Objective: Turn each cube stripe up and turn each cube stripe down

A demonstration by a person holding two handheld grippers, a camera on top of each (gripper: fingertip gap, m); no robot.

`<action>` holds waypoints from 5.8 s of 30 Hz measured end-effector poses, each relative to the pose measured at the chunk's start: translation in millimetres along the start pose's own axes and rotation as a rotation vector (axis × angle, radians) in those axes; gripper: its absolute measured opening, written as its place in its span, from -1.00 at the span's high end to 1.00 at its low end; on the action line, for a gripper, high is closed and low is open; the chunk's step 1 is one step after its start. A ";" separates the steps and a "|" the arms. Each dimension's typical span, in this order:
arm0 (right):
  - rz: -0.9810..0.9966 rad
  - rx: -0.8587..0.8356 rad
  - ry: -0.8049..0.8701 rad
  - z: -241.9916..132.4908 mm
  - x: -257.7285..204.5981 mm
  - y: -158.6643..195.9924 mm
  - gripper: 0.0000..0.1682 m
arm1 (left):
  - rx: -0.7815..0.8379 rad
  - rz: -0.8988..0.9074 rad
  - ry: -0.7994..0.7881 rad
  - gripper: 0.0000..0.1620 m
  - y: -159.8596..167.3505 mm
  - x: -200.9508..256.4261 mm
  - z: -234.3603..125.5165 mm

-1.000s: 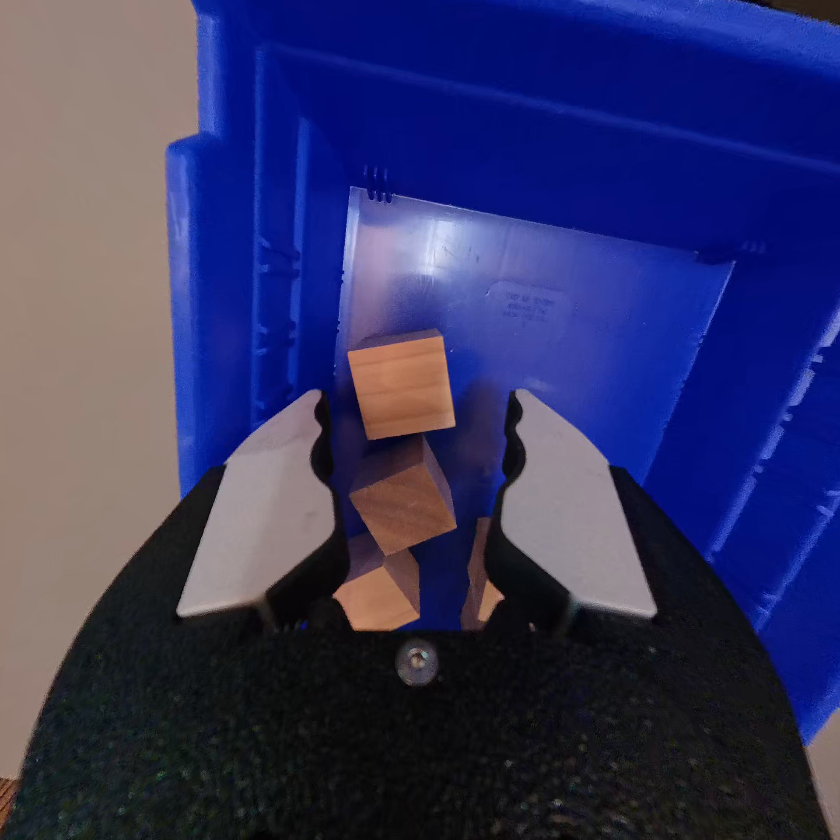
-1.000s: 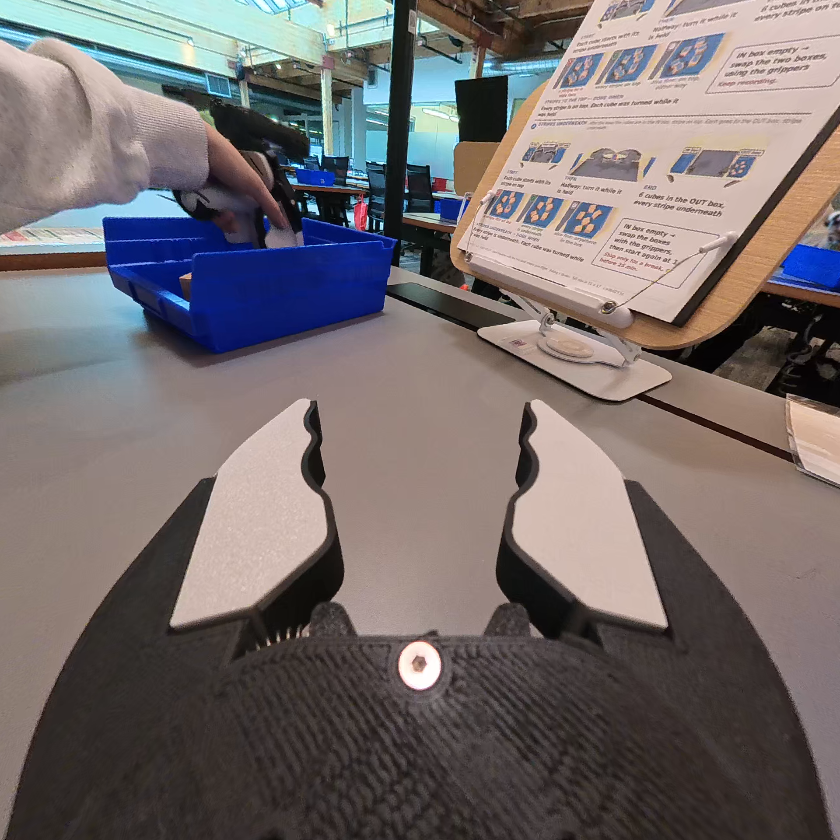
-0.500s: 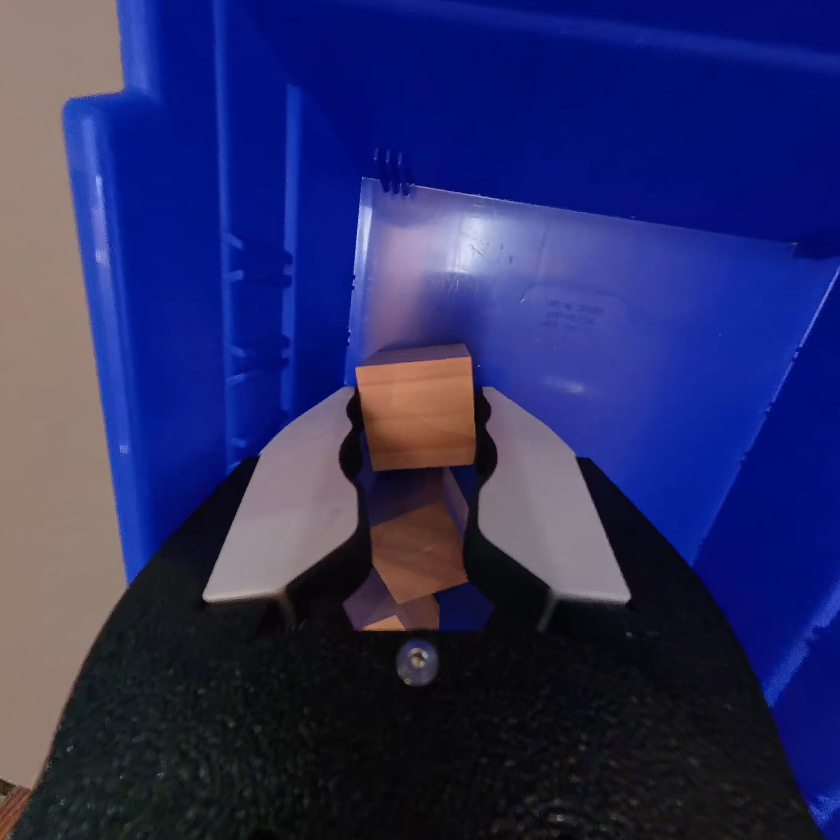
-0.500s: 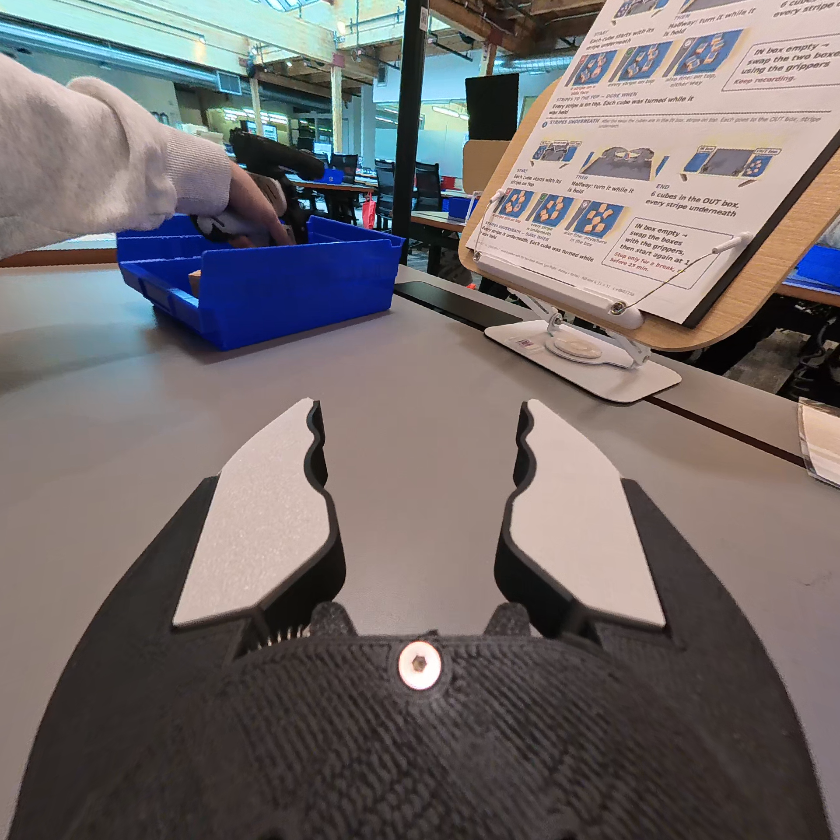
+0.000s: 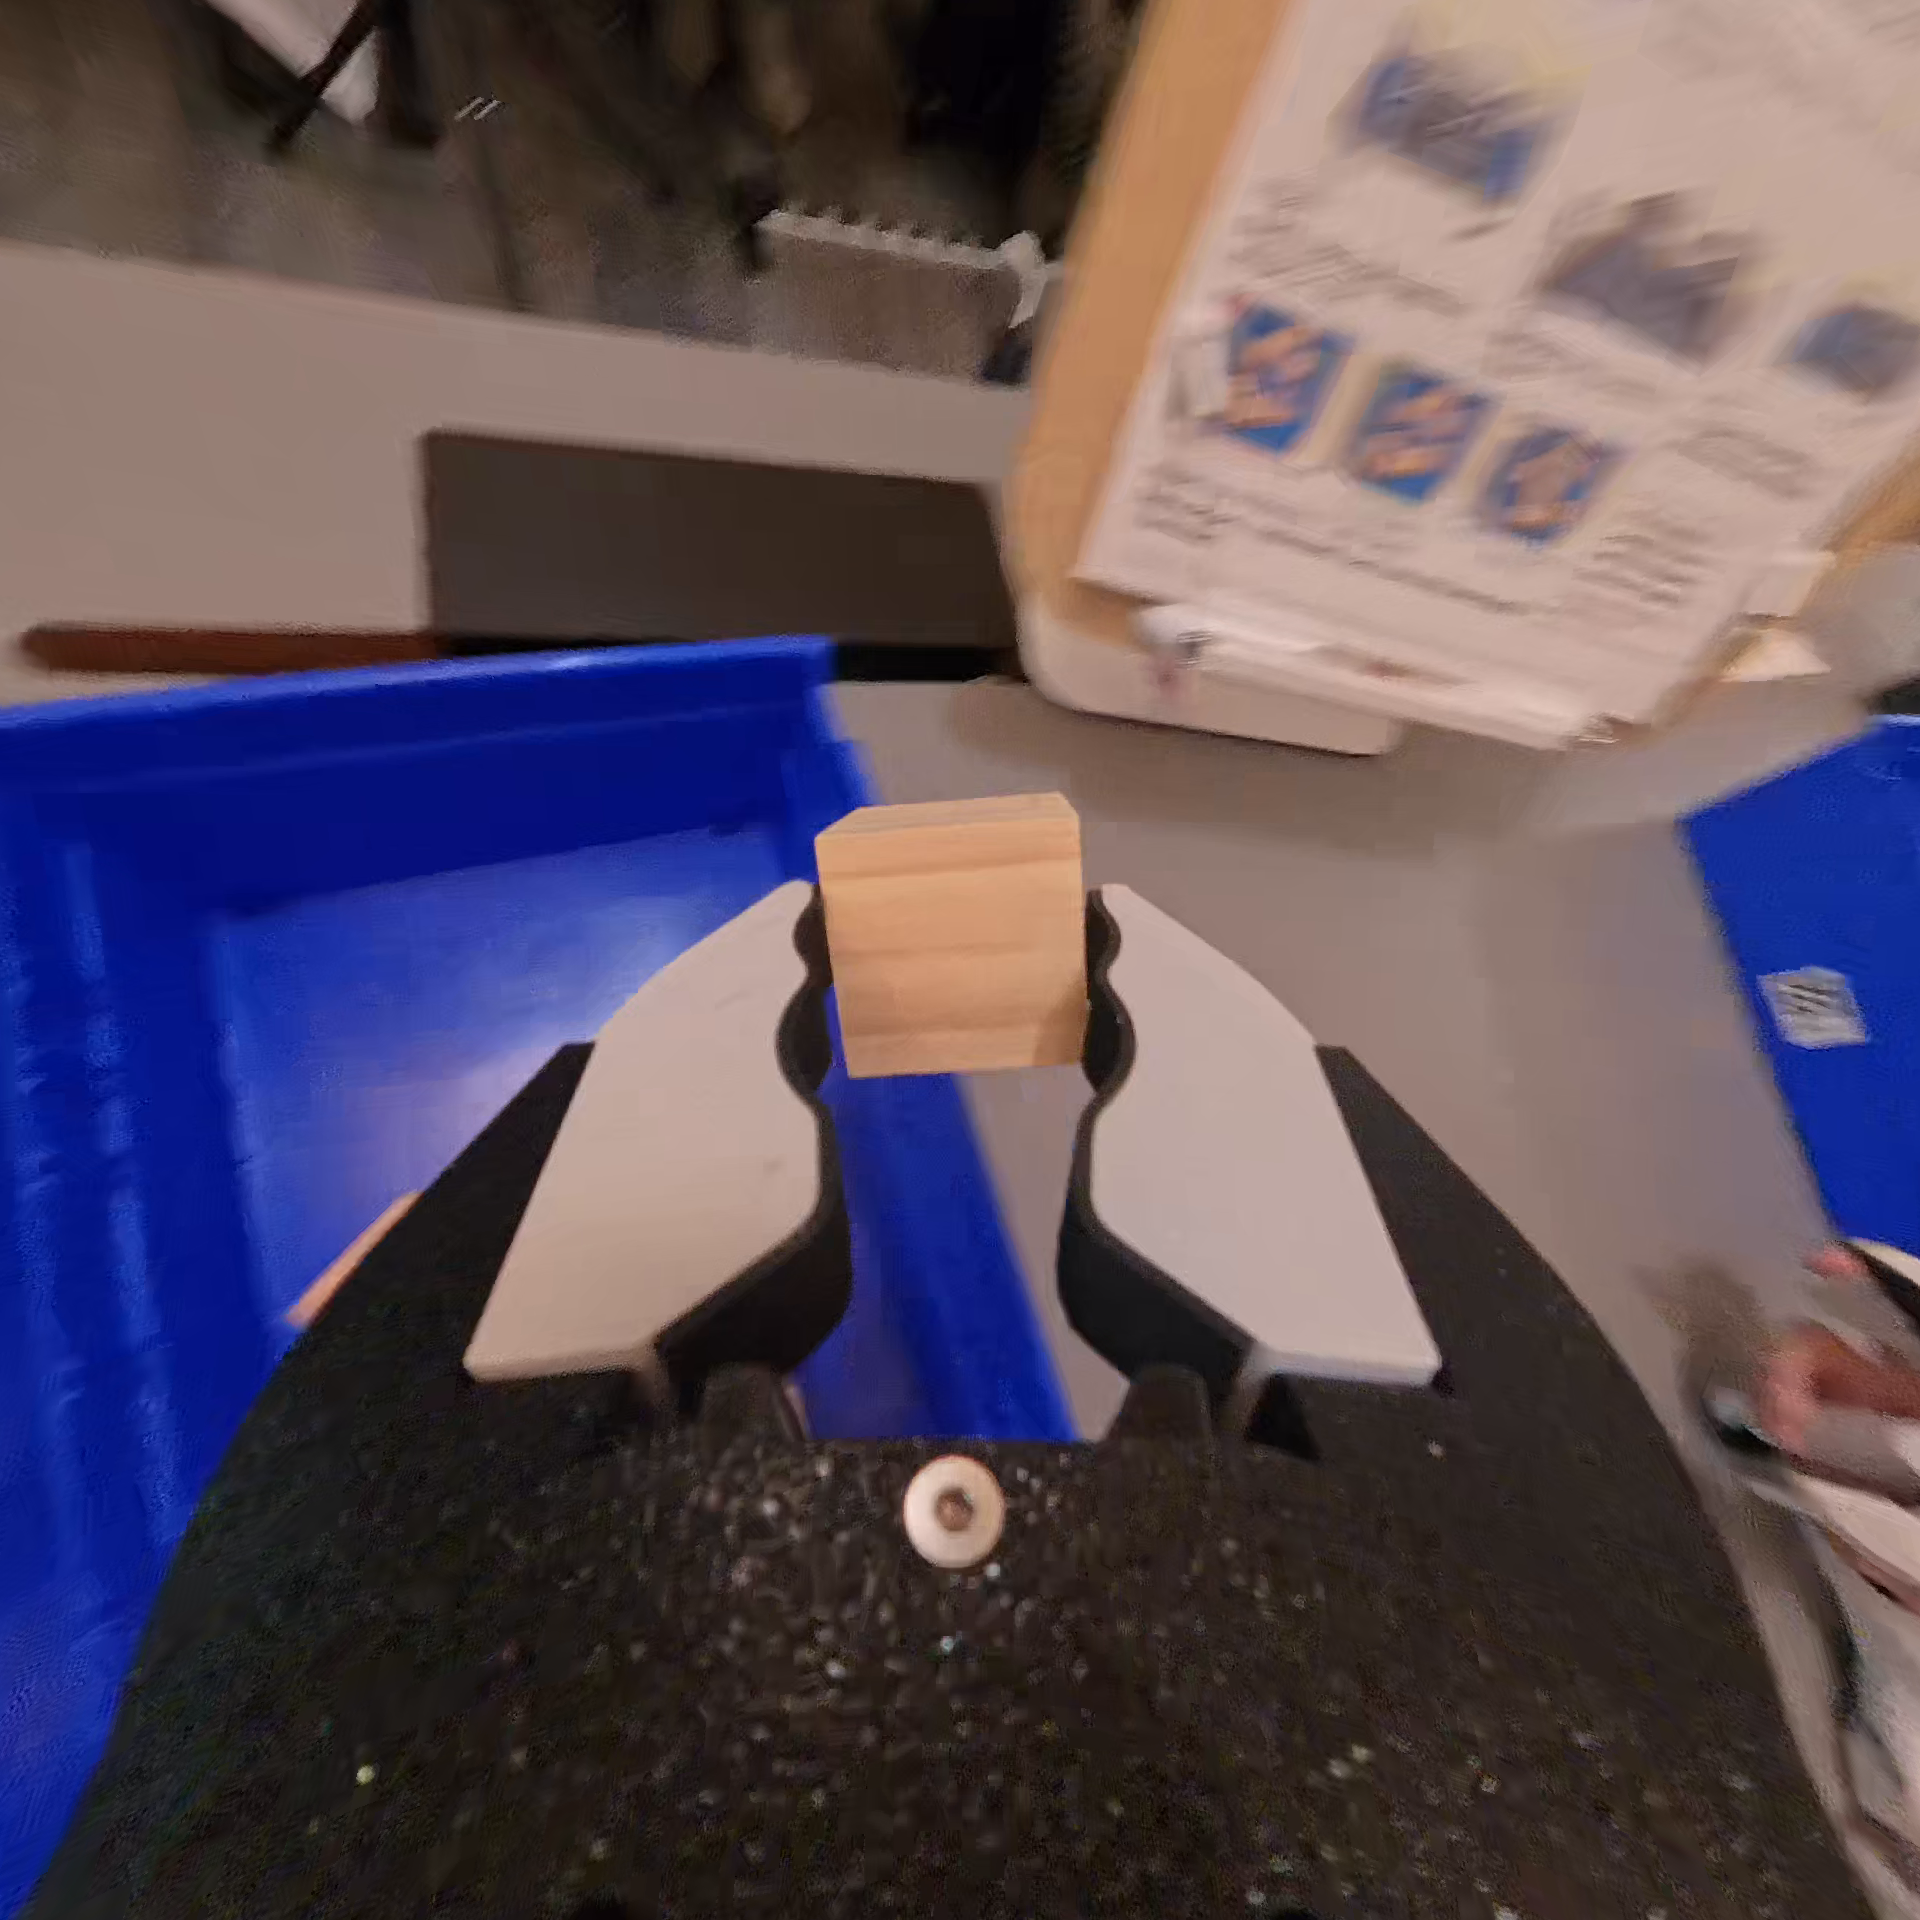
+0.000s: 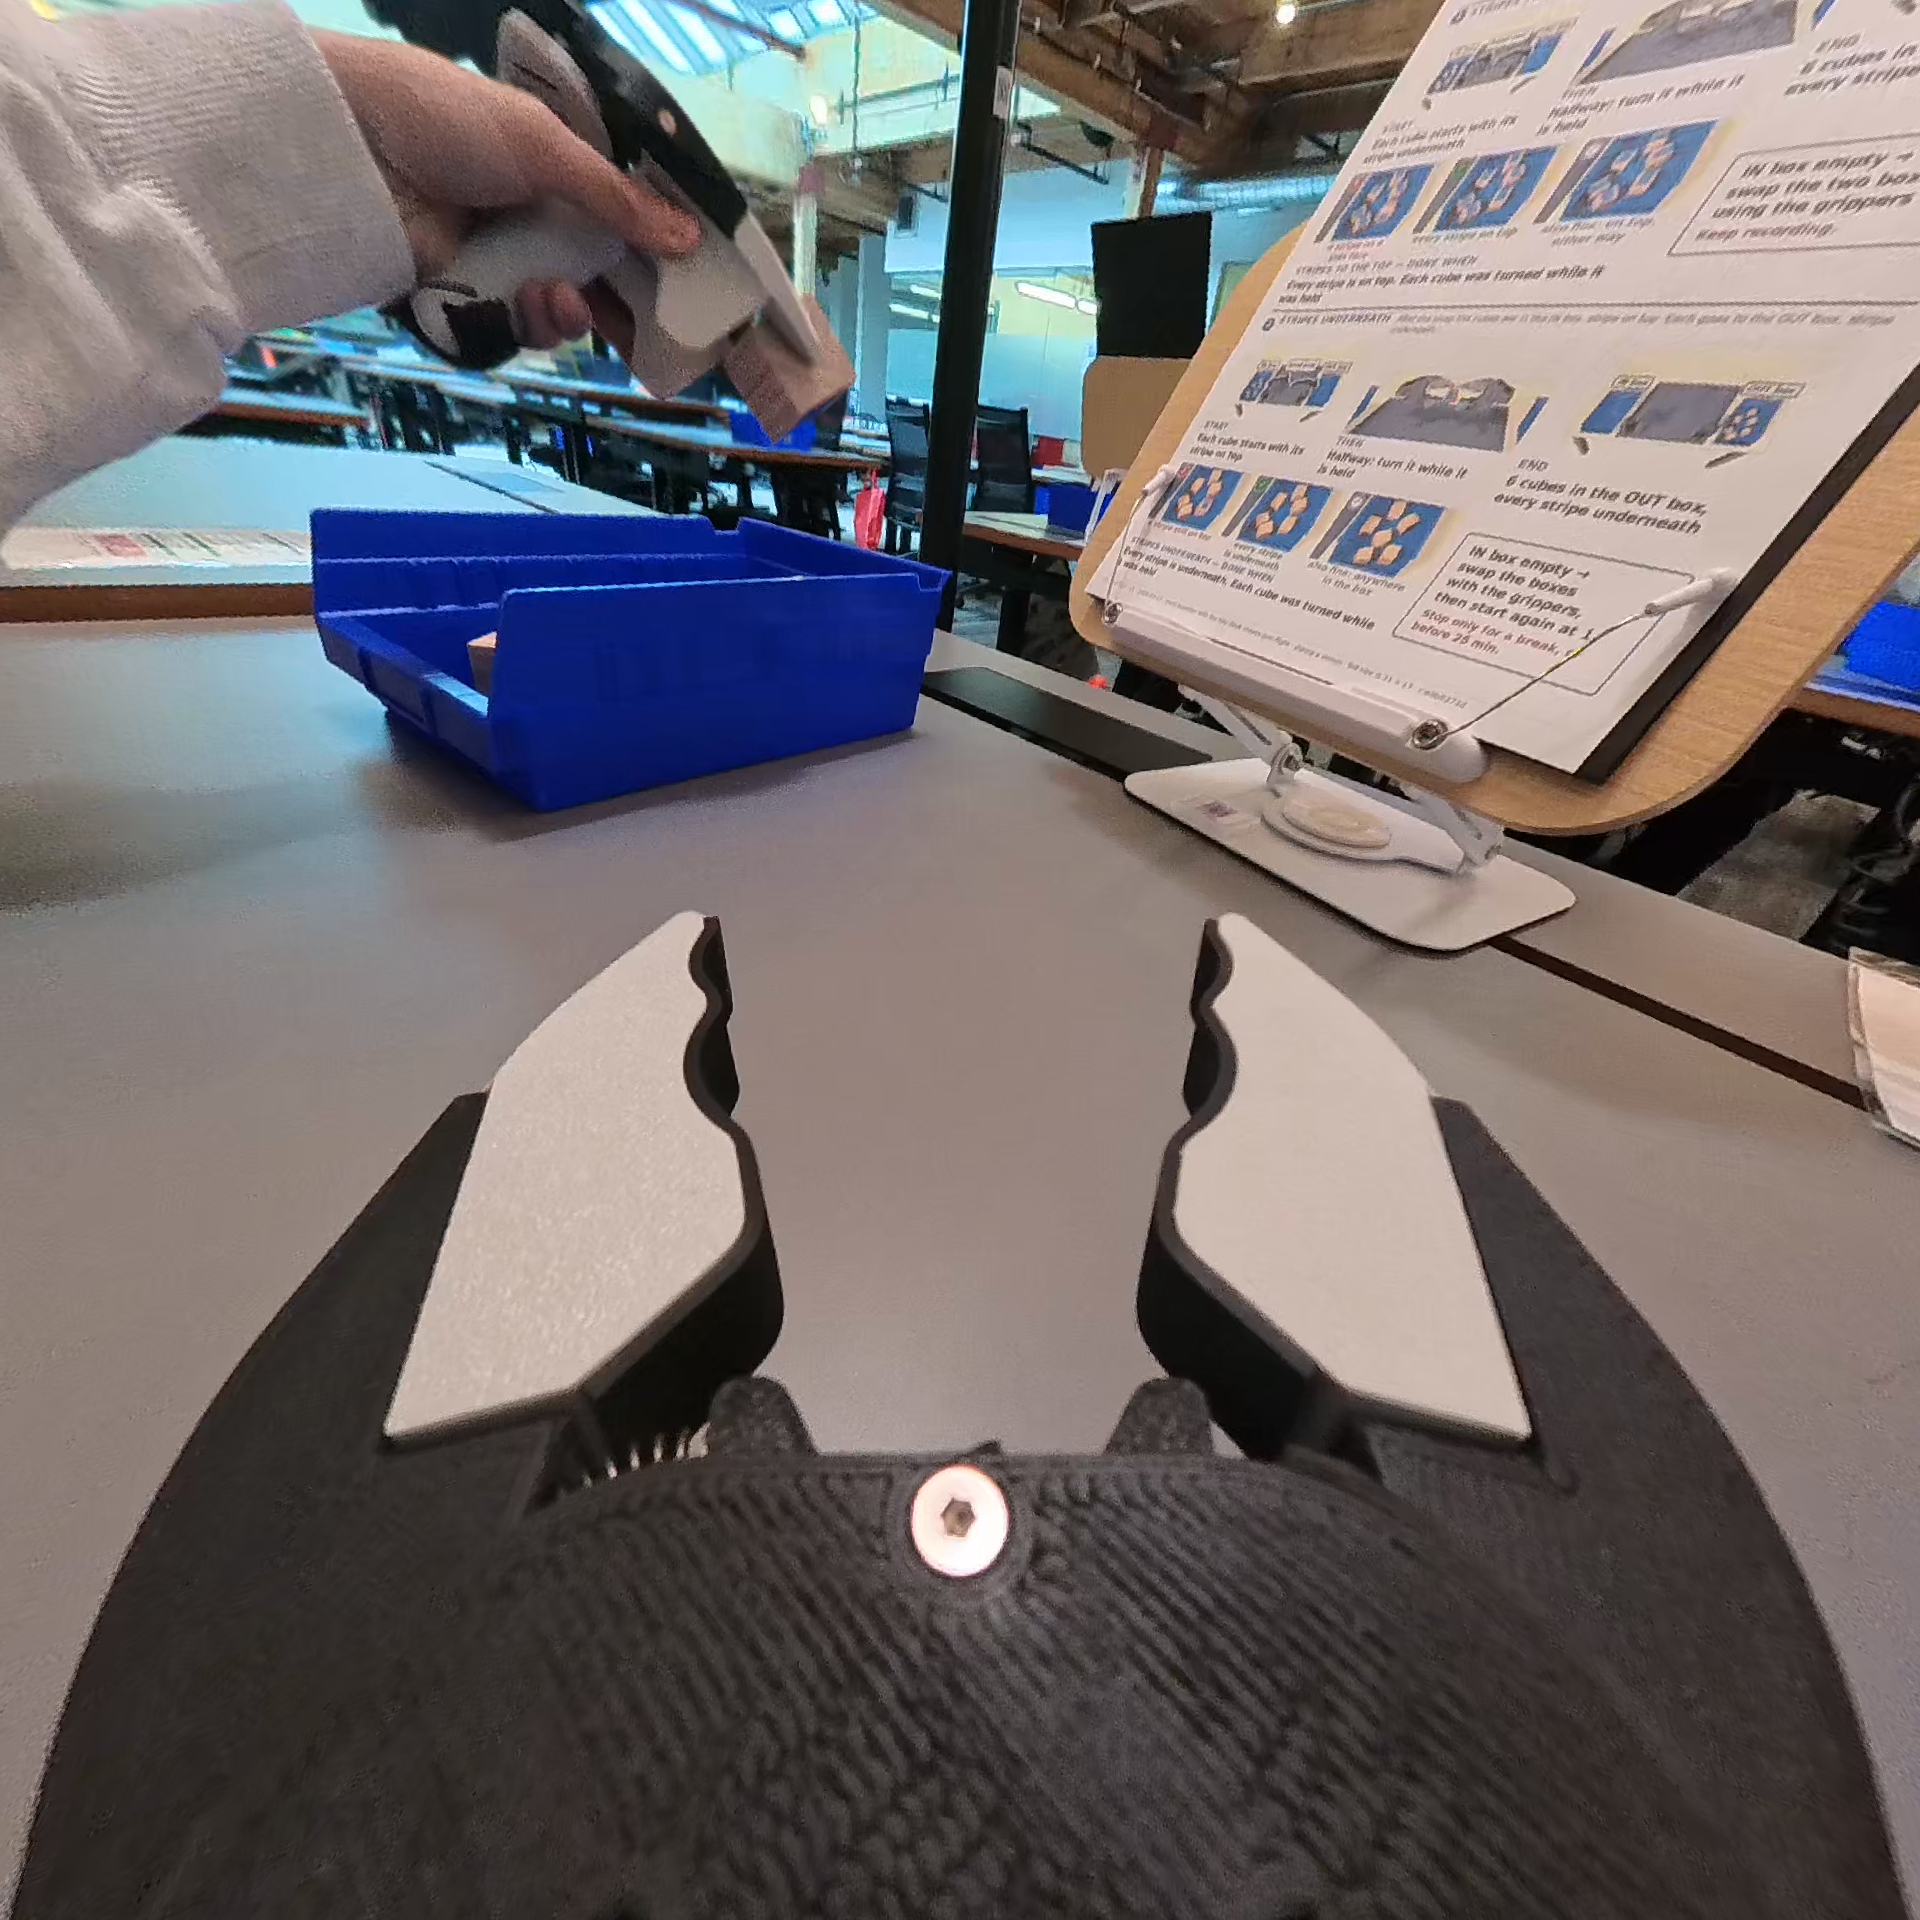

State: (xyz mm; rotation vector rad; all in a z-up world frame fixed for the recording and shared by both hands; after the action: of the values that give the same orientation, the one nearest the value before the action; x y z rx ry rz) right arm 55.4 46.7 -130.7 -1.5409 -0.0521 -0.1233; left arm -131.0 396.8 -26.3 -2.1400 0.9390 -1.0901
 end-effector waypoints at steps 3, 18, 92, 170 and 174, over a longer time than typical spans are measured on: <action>0.005 0.035 0.006 -1.2 2.4 -3.6 -0.01 | 0.048 0.065 0.184 0.44 0.9 59.2 -2.1; -0.172 0.244 -0.012 -32.8 -4.8 -77.1 0.00 | -0.113 -0.066 1.120 0.44 117.3 235.2 42.1; 0.156 -1.545 0.458 -49.5 361.2 88.6 0.47 | 0.195 0.545 0.407 -0.02 190.4 215.8 137.8; -0.177 -0.092 0.113 -10.8 32.4 15.0 0.07 | -0.259 -0.195 -0.093 0.44 101.3 -41.9 -16.7; -0.178 -0.068 0.082 -11.1 27.6 11.7 0.05 | -0.086 -0.055 0.192 0.44 63.8 28.9 -37.7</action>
State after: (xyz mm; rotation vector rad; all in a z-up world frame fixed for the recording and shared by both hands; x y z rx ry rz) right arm 83.7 34.7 -139.6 -1.5964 -0.1212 -0.3316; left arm -171.7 329.9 -40.2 -2.1700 1.0349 -1.3231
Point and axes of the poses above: each gripper's, where its closed fingertips meet, z out along the fingers, y out of its underside, x = y × z across the jaws, the point moved 4 cm from there along -z, back along the fingers, and after that the axes turned 14 degrees about y, right-handed, at the moved point
